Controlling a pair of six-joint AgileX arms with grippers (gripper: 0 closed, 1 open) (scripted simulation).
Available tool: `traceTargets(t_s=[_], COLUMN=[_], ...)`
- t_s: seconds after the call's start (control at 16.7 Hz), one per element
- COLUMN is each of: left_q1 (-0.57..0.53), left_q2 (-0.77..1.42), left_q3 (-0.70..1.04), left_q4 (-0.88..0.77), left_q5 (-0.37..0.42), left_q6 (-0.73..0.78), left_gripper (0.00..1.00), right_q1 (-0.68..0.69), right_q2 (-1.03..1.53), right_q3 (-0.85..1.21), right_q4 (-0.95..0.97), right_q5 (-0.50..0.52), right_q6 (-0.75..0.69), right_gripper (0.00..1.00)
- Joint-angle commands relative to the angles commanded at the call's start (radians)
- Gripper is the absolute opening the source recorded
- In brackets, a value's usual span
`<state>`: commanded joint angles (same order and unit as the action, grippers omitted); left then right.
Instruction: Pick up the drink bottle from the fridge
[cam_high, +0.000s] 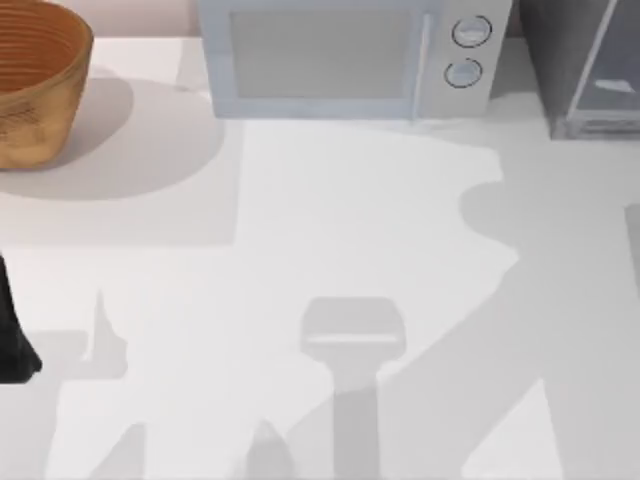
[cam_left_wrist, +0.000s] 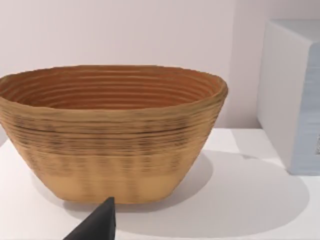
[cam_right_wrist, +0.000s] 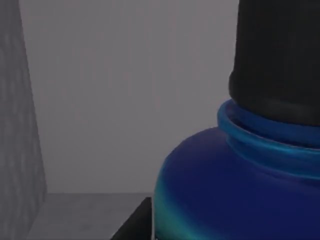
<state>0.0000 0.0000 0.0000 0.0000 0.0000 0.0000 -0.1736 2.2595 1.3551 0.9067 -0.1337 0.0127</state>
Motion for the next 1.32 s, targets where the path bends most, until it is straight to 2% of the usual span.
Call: traceTargets(t_s=[0.42, 0.96, 1.32], left_q1=[0.0, 0.0, 0.0], left_q2=[0.0, 0.0, 0.0], left_q3=[0.0, 0.0, 0.0], left_q4=[0.0, 0.0, 0.0], left_q5=[0.0, 0.0, 0.0], left_q6=[0.0, 0.0, 0.0], left_gripper=[1.0, 1.0, 1.0], right_q1=[-0.001, -0.033, -0.039], right_q2=[-0.023, -0.248, -0.291], right_q3=[-0.015, -0.425, -0.483], right_q4=[-0.006, 0.159, 0.191], right_q5=[-0.003, -0.037, -0.044], right_q6=[0.002, 0.004, 0.005], right_gripper=[0.0, 0.0, 0.0])
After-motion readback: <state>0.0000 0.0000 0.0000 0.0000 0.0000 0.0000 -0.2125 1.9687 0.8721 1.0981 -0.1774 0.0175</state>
